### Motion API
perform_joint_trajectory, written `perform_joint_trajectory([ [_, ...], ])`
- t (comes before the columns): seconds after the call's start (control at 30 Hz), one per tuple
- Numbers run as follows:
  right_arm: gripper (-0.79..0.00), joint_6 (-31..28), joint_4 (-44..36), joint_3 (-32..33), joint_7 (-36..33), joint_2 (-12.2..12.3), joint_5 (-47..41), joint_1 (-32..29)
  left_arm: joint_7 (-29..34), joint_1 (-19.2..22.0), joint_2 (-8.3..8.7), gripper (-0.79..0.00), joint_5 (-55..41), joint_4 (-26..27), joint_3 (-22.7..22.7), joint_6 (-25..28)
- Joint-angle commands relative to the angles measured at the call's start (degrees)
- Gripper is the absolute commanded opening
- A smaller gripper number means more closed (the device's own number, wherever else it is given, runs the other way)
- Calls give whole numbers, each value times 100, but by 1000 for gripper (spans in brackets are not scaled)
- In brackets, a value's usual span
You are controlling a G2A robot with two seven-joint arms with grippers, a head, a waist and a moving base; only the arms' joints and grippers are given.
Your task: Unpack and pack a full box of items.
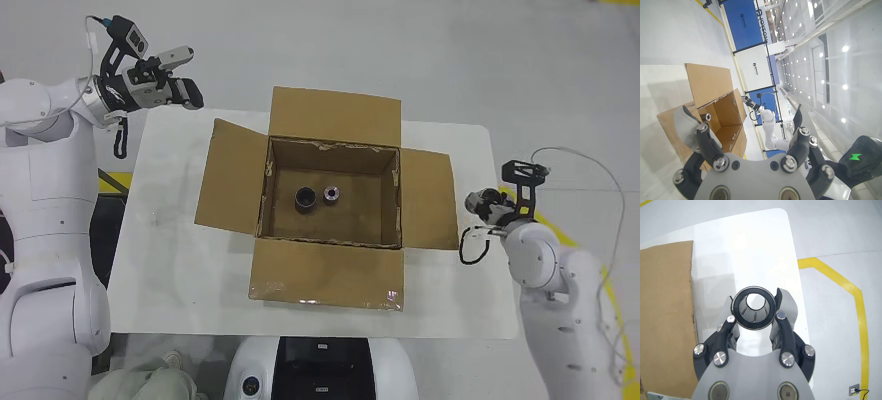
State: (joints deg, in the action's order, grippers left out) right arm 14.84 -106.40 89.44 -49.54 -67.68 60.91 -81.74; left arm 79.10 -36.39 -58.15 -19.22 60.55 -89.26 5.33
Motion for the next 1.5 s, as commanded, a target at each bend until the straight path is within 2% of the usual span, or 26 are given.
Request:
perform_joint_trajectory([
  [0.0,-785,8,160,2,63,-5,-39,31,0,0,0,0,0,0,0,0],
  [0.77,-785,159,1868,-235,686,-94,-445,665,0,0,0,0,0,0,0,0],
  [1.13,-785,320,2044,-360,787,-122,-383,767,0,0,0,0,0,0,0,0],
  [1.2,-585,330,2059,-370,780,-125,-377,782,0,0,0,0,0,0,0,0],
  [1.27,-446,343,2081,-383,773,-128,-371,797,0,0,0,0,0,0,0,0],
  [1.37,-342,343,2107,-396,758,-130,-360,816,0,0,0,0,0,0,0,0],
  [1.47,-320,337,2116,-397,758,-132,-365,827,0,0,0,0,0,0,0,0],
])
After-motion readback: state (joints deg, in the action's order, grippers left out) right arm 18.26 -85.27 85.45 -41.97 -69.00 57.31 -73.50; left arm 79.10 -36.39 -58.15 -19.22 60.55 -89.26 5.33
